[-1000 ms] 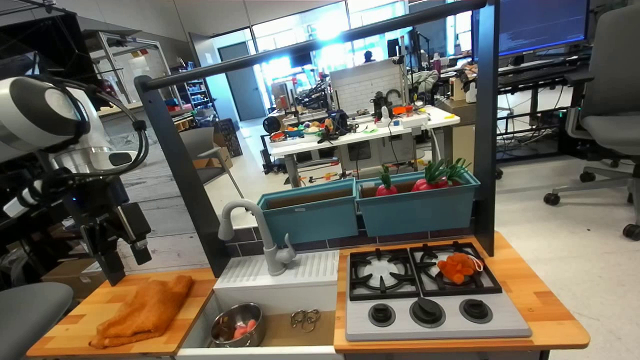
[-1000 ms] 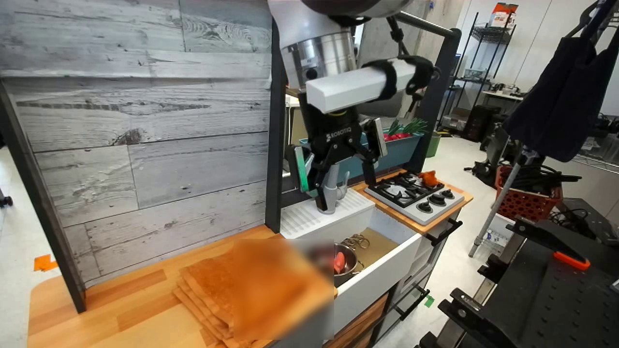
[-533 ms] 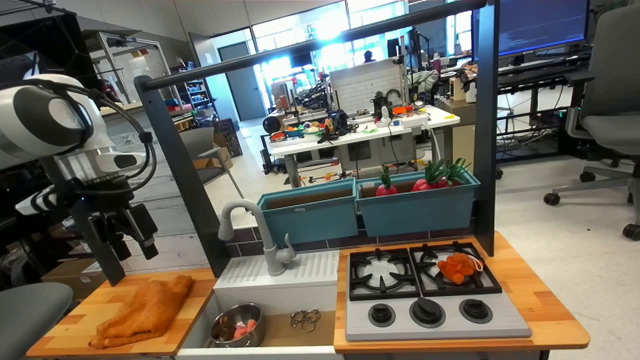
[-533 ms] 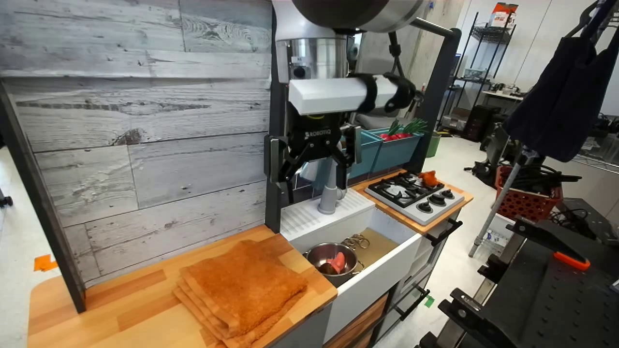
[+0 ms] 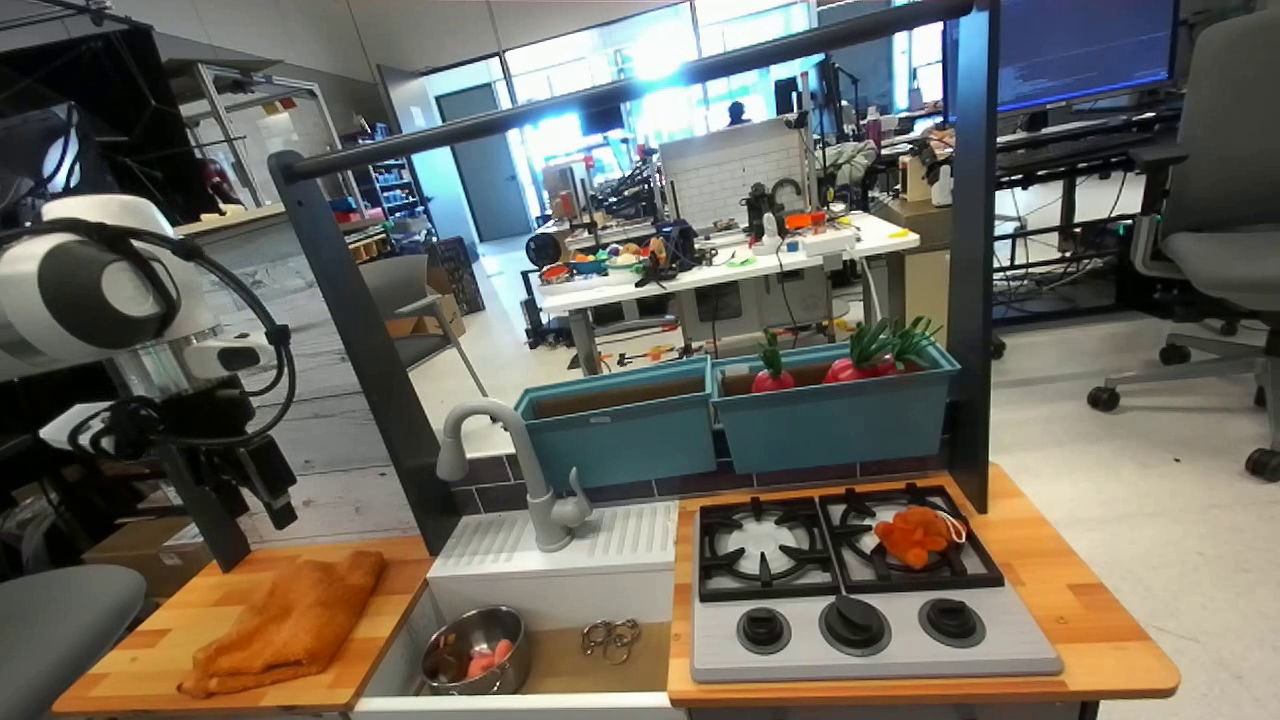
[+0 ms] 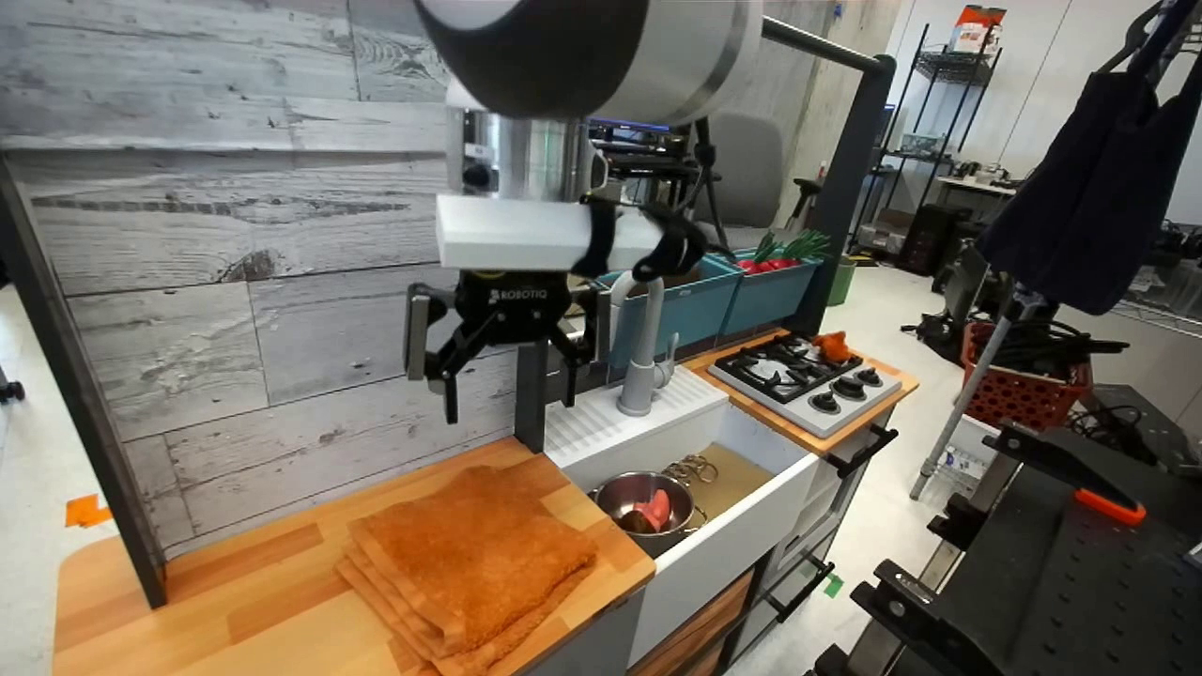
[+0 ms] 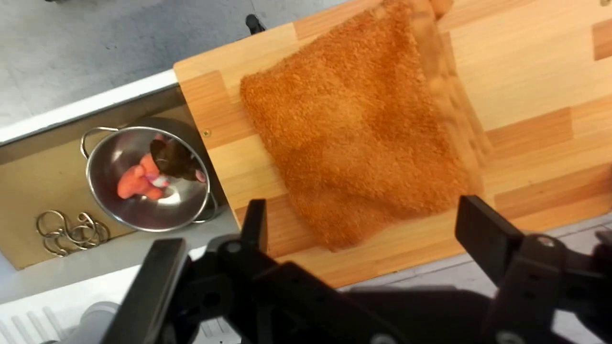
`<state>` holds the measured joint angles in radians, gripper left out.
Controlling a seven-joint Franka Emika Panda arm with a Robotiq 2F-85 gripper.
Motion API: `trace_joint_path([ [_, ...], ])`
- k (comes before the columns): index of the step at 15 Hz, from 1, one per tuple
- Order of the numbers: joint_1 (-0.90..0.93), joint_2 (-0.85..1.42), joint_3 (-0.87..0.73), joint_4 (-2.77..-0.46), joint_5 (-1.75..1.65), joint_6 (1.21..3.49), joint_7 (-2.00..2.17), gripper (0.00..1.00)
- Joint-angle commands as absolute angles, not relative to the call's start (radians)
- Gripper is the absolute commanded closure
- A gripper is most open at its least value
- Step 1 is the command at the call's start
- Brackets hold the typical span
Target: Put the toys in the pot and wipe the counter with the orange towel
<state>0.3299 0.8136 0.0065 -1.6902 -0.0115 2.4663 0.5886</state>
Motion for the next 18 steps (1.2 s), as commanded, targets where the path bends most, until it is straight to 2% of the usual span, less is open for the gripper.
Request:
trace_joint_path([
  [1,0.355,0.841,-0.015,-1.656,-0.005,2.445,0.599,0.0],
  [6,0.379,0.944,-0.032,-1.61,-0.003,2.578,0.627,0.0],
  [12,0.374,1.075,-0.023,-1.565,0.019,2.535,0.624,0.0],
  [18,0.373,1.099,-0.035,-1.552,0.018,2.496,0.628,0.0],
])
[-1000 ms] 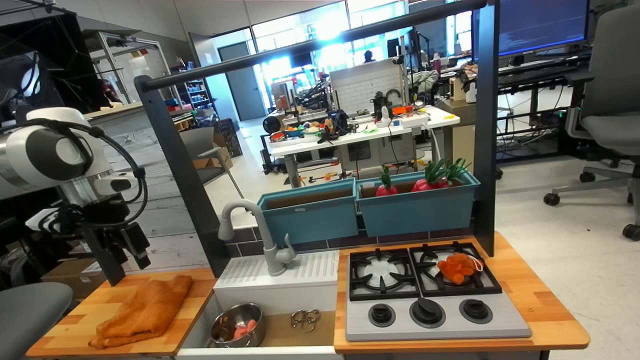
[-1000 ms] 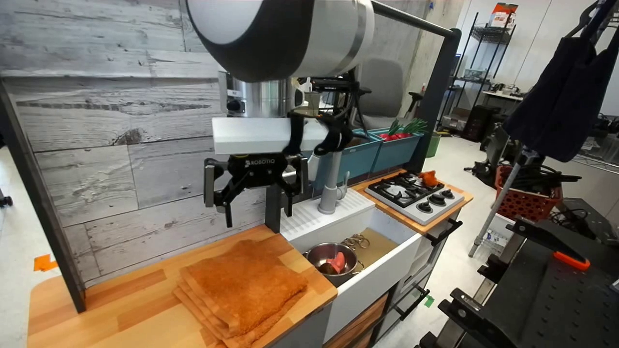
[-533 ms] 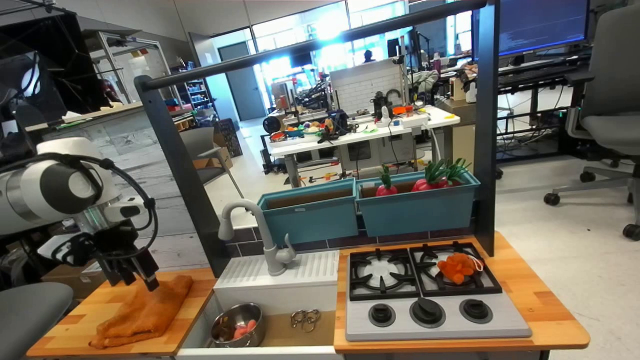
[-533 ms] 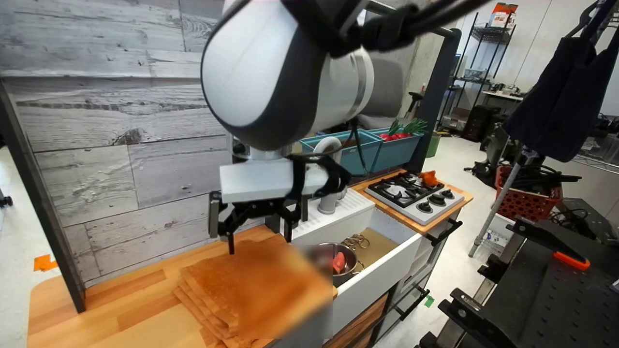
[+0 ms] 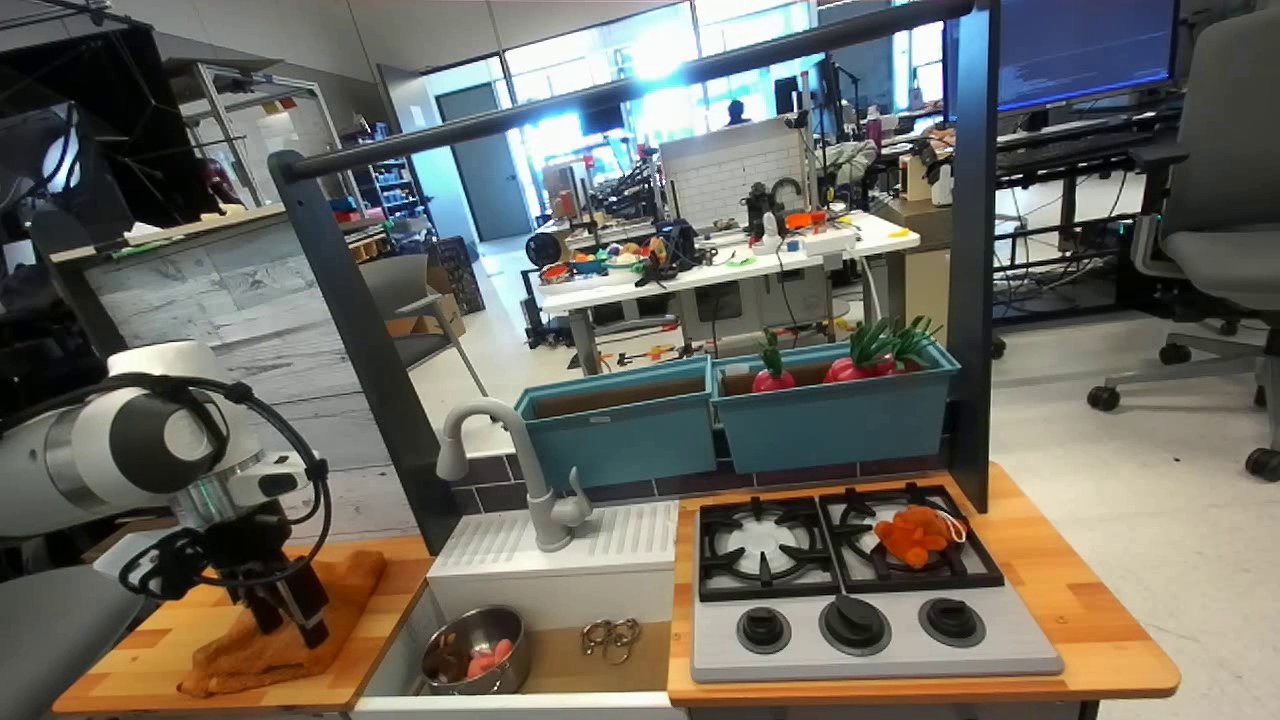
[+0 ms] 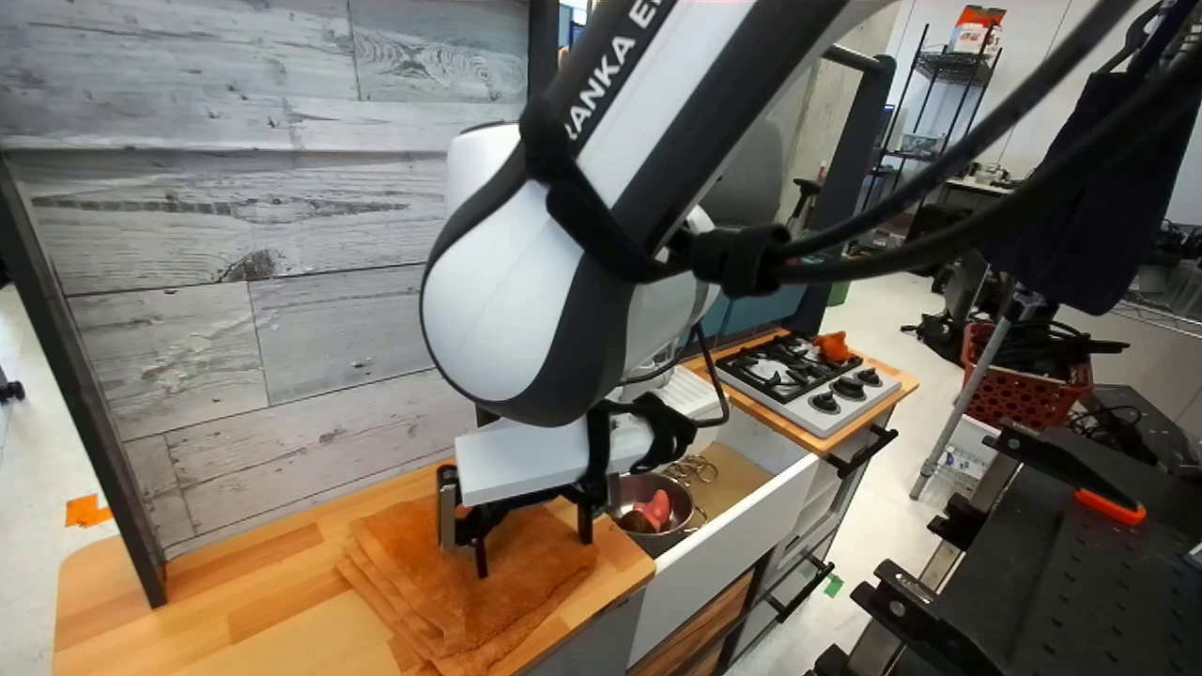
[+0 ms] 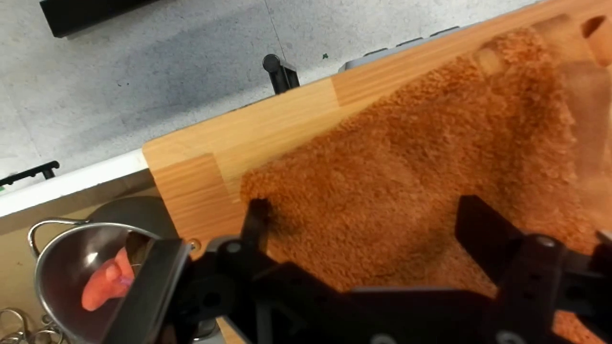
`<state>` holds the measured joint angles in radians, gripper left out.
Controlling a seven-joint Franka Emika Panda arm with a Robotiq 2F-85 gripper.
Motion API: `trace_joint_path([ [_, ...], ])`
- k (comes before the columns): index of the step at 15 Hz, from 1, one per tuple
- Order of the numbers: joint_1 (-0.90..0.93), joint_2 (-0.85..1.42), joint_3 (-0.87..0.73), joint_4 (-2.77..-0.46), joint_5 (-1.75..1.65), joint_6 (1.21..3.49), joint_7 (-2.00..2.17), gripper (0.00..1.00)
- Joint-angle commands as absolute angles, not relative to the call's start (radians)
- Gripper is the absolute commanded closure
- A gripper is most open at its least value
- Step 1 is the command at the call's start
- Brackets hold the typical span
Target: Put the toys in the pot and wipe the counter with the orange towel
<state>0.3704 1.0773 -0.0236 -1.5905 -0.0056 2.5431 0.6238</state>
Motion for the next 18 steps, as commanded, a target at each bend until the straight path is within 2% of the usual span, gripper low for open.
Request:
trace_joint_path([
  [1,0.375,1.107,-0.036,-1.545,0.017,2.496,0.631,0.0],
  [11,0.46,1.254,-0.07,-1.347,-0.008,2.459,0.715,0.0],
  [18,0.323,1.254,-0.082,-1.228,0.04,2.245,0.816,0.0],
])
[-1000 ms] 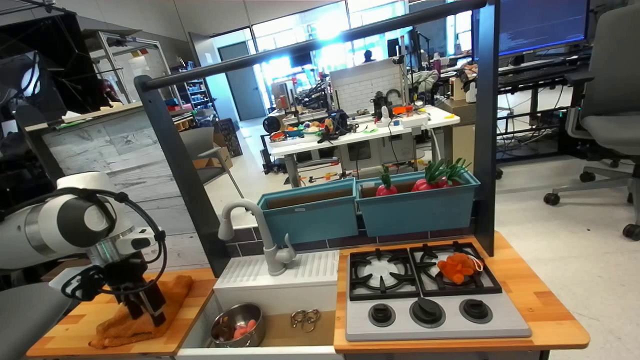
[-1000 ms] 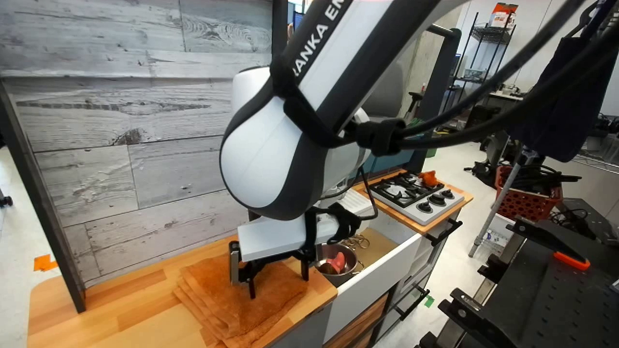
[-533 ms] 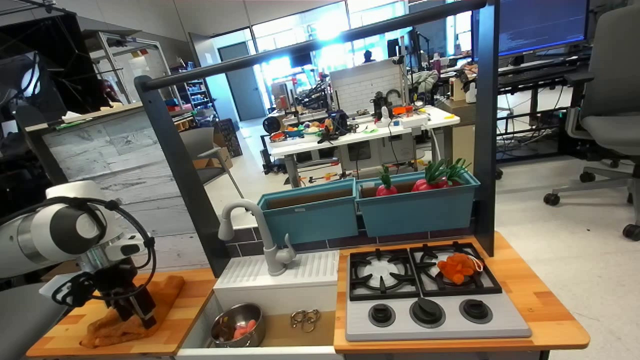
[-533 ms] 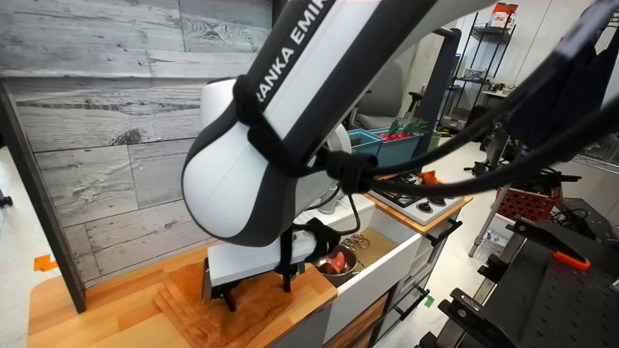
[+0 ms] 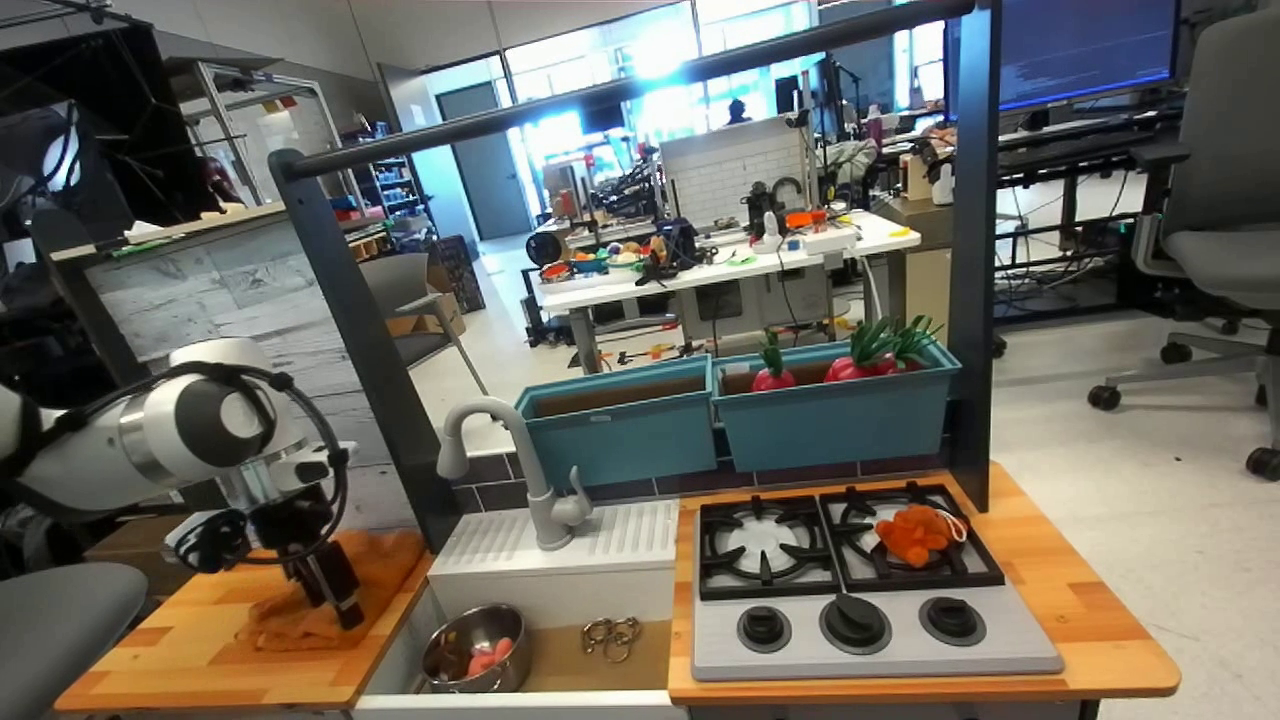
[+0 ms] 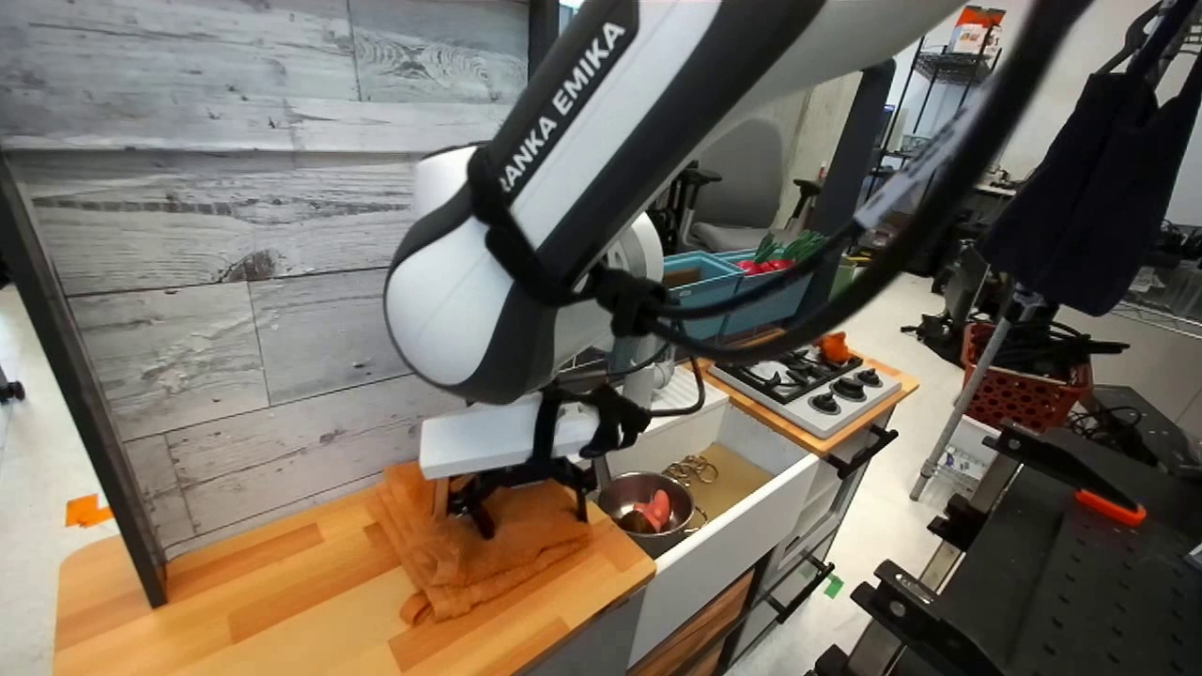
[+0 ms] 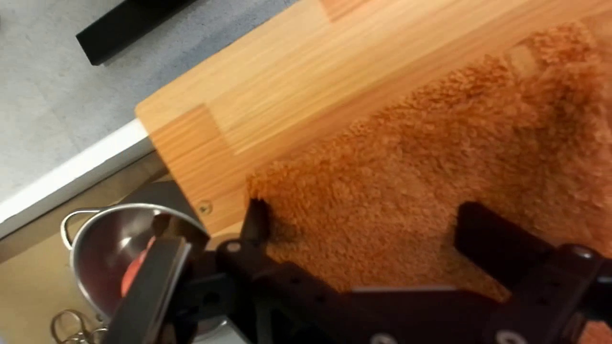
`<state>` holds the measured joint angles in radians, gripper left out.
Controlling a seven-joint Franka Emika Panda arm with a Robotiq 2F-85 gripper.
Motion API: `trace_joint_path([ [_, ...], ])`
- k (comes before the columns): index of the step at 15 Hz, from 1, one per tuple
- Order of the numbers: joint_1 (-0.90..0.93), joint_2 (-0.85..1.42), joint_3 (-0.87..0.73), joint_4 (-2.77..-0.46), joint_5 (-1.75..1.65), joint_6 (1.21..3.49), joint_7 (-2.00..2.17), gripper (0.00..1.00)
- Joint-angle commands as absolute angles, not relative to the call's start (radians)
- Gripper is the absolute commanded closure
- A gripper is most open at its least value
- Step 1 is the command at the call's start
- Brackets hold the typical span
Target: Put the toys in the pot and wipe the counter with the orange towel
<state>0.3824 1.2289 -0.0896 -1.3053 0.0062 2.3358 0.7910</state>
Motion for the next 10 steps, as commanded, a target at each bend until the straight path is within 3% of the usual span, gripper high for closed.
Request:
trace_joint_path([
  [1,0.304,1.258,-0.075,-1.216,0.045,2.222,0.817,0.0],
  [10,0.413,1.3,0.021,-1.234,0.0,2.21,0.75,0.0],
])
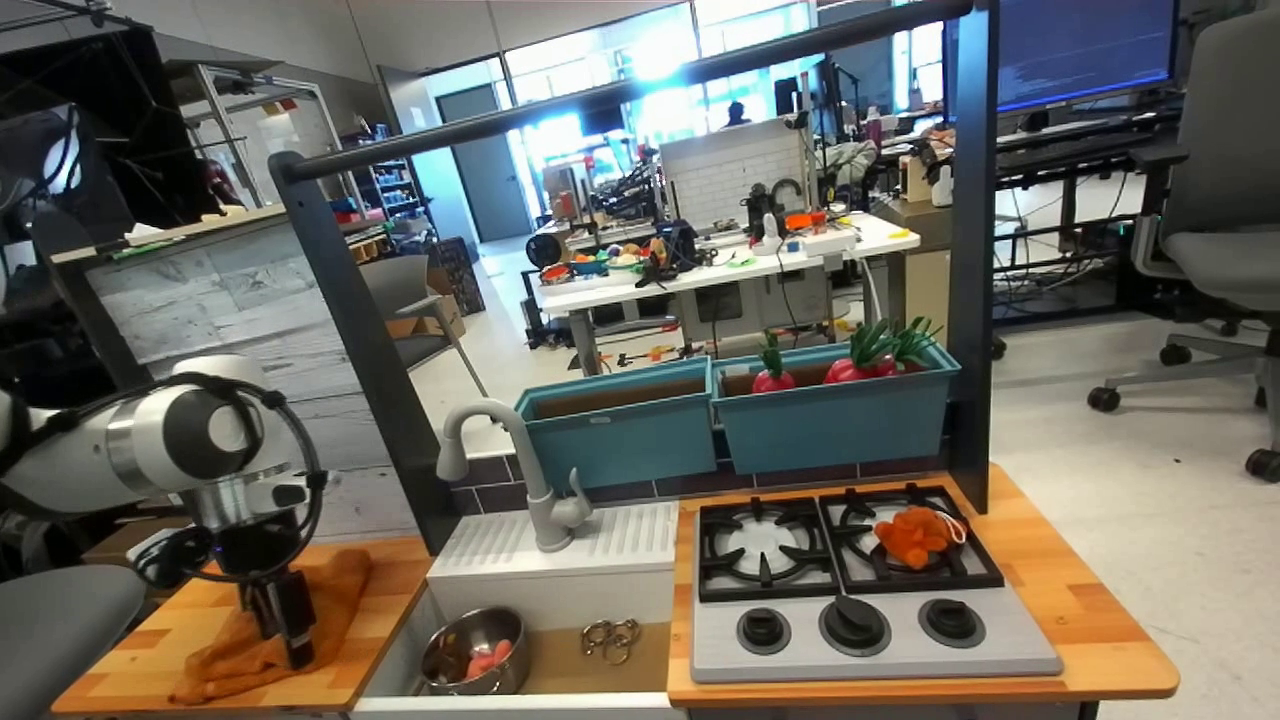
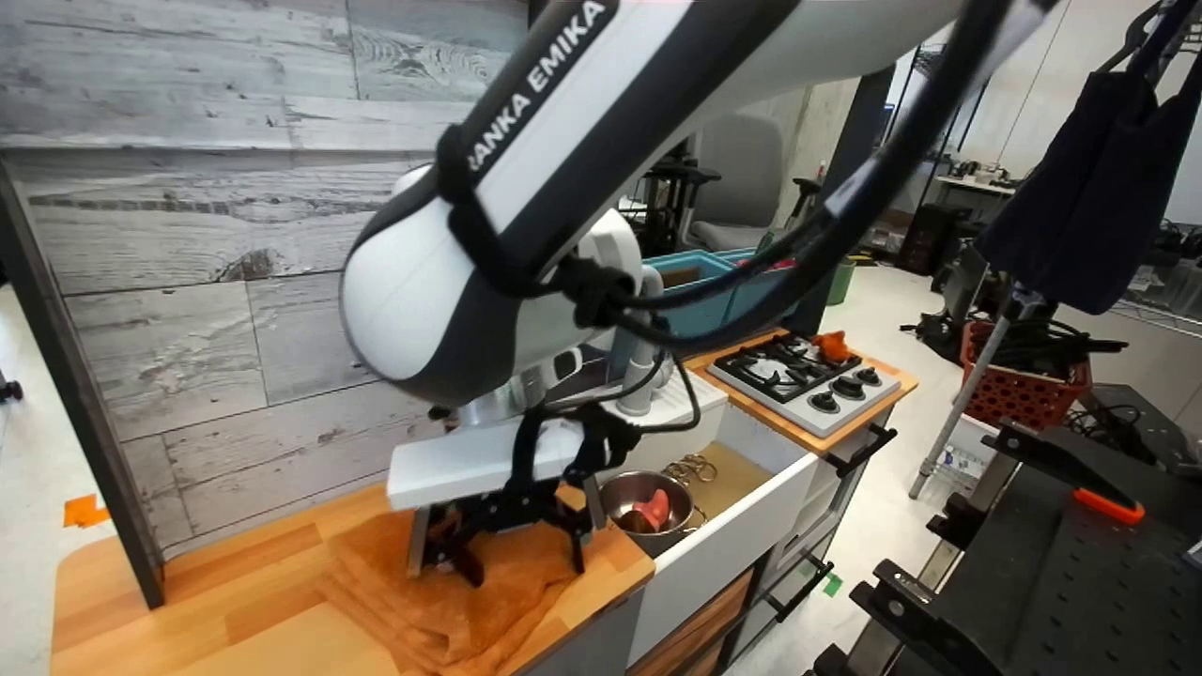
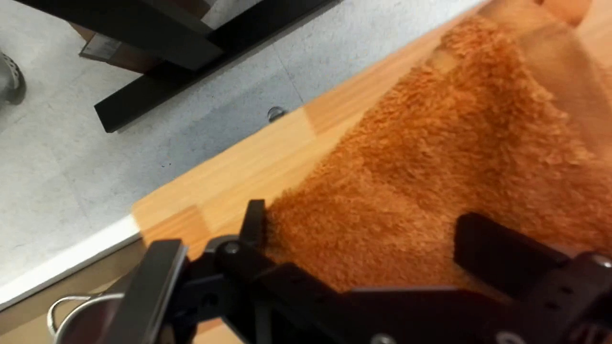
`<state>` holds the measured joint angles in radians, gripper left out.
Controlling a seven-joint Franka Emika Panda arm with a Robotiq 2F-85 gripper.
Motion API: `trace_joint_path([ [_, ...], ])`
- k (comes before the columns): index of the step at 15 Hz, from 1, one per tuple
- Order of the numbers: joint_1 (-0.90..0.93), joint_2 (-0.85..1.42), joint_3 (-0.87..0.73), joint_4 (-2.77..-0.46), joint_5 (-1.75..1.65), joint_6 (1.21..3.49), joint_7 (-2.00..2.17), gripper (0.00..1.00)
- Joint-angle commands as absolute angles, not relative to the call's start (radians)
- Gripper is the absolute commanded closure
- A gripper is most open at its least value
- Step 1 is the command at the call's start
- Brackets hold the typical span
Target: Put the toys in the pot and wipe the counter with the orange towel
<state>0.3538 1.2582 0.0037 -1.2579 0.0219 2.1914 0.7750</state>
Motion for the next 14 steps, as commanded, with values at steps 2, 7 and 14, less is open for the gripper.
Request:
trace_joint_path([
  [2,0.46,1.326,0.017,-1.192,-0.014,2.214,0.76,0.0],
  [7,0.534,1.412,-0.027,-0.994,-0.054,2.25,0.828,0.0],
  [14,0.422,1.487,-0.065,-0.814,-0.018,2.14,0.889,0.0],
])
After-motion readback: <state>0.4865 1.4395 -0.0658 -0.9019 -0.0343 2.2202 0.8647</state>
